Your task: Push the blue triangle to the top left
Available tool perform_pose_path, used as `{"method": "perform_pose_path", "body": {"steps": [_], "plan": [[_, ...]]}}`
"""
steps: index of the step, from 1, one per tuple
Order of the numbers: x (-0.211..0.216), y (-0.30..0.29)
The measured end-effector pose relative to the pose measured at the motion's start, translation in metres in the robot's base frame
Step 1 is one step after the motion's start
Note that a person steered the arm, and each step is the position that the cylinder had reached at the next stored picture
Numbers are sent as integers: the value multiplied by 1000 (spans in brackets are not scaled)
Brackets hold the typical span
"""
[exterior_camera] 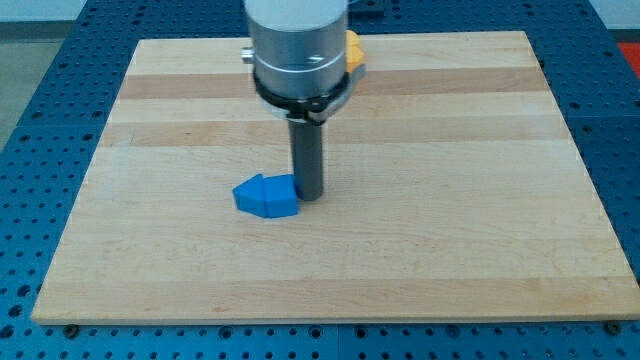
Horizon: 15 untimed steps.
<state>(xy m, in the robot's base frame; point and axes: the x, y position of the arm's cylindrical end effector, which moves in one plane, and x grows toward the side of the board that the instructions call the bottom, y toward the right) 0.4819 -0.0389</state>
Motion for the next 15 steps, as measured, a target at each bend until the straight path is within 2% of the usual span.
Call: {"method": "perform_pose_path", "body": {"steps": [4, 8, 9, 12, 15], "plan": [[24, -78], [-34, -121], [-32, -146], [6, -150], [27, -167]]}}
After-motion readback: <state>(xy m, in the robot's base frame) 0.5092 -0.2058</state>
